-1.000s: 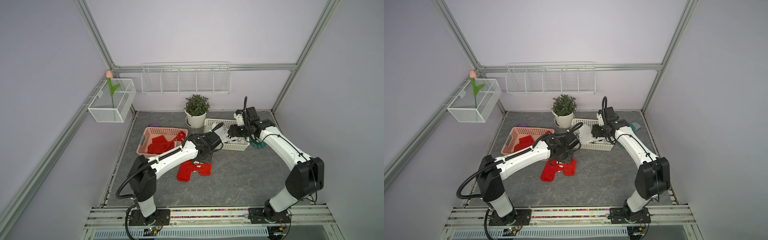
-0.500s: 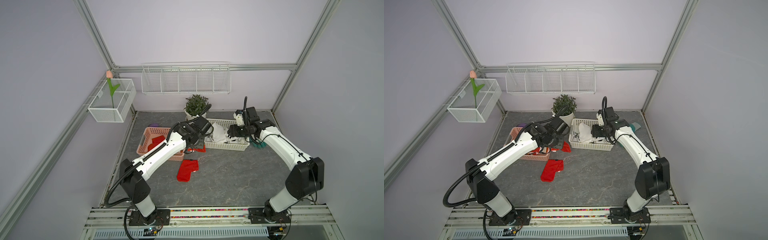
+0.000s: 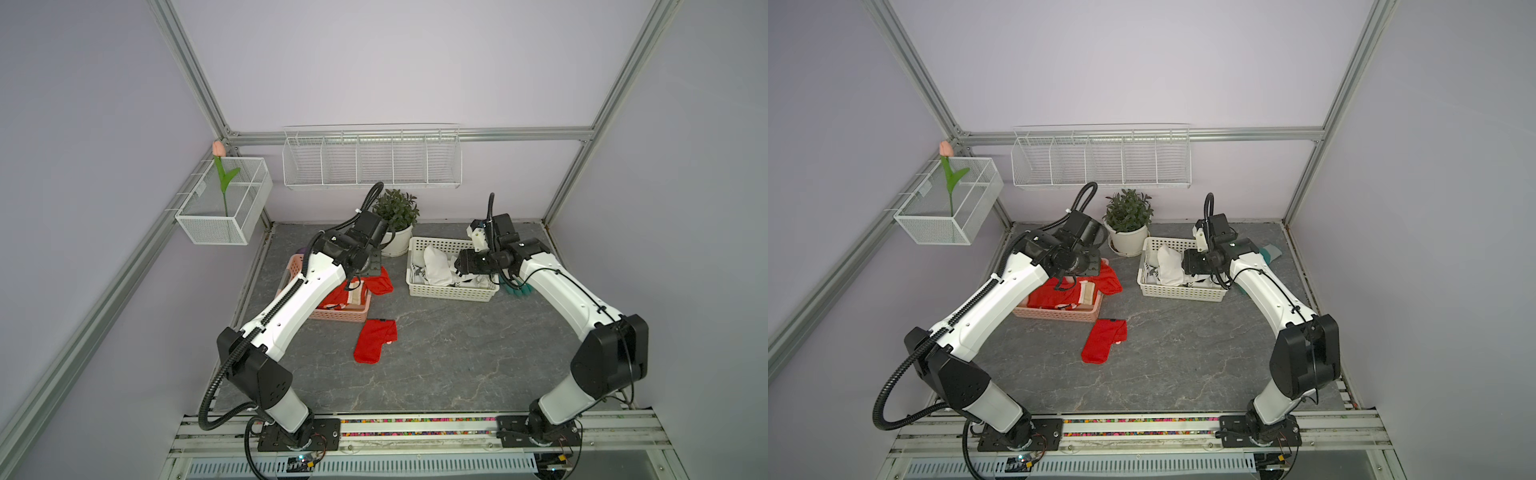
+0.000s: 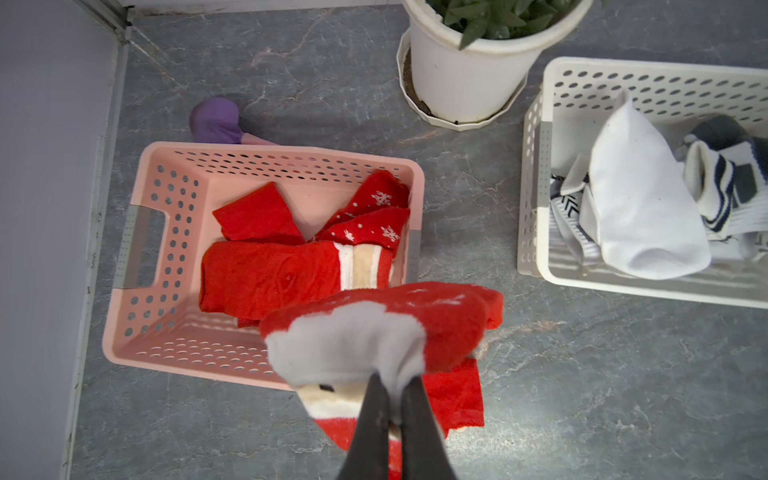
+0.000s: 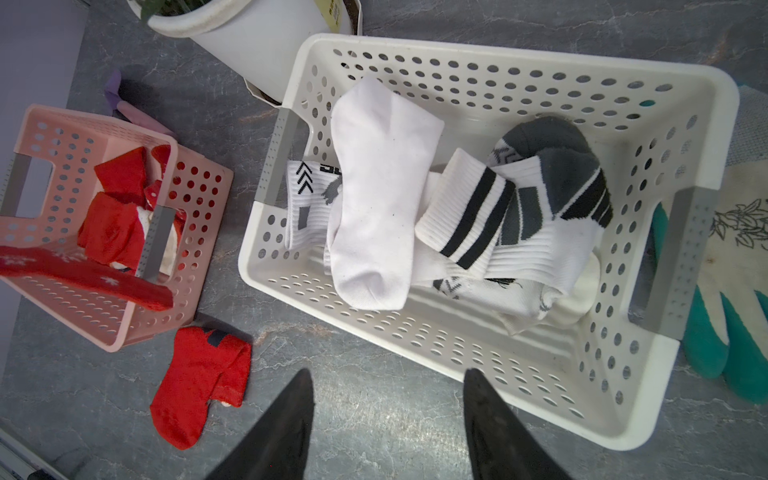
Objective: Sort the socks into the basket by color
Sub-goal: Place the sock in the bin.
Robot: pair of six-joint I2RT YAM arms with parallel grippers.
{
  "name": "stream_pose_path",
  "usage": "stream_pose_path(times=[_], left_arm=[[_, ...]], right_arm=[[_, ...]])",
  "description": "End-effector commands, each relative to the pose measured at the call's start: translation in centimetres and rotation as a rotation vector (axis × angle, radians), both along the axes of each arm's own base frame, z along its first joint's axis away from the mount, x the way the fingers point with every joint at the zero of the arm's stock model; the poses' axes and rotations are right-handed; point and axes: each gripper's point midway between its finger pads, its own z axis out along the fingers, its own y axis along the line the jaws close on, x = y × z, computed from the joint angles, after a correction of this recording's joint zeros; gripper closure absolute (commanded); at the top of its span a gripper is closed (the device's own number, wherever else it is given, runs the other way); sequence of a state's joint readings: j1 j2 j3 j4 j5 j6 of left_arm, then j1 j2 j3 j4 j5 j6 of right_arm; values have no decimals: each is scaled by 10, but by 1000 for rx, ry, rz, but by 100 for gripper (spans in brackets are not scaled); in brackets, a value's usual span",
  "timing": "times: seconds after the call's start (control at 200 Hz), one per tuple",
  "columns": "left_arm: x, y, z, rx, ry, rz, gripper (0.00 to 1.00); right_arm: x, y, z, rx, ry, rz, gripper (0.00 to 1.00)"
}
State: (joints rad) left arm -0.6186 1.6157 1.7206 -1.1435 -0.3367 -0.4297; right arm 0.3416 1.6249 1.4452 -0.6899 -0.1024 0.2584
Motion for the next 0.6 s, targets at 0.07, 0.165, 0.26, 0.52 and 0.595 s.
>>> stream_pose_path(times=[0.07,0.165,0.26,0.52,0.595], left_arm=[[2,36,17,17,-25,61,100],[5,56,15,23,-28,109,100],[7,72,10,9,-21,148,100],[11,94,-8,-4,4,219,100],[9,97,-10,4,5,230,100]], right_arm=[[2,2,3,22,-2,-1,40],[3,3,3,24,-1,2,40],[3,5,2,30,0,6,40],[5,6,0,33,6,10,40],[5,5,0,28,5,10,40]])
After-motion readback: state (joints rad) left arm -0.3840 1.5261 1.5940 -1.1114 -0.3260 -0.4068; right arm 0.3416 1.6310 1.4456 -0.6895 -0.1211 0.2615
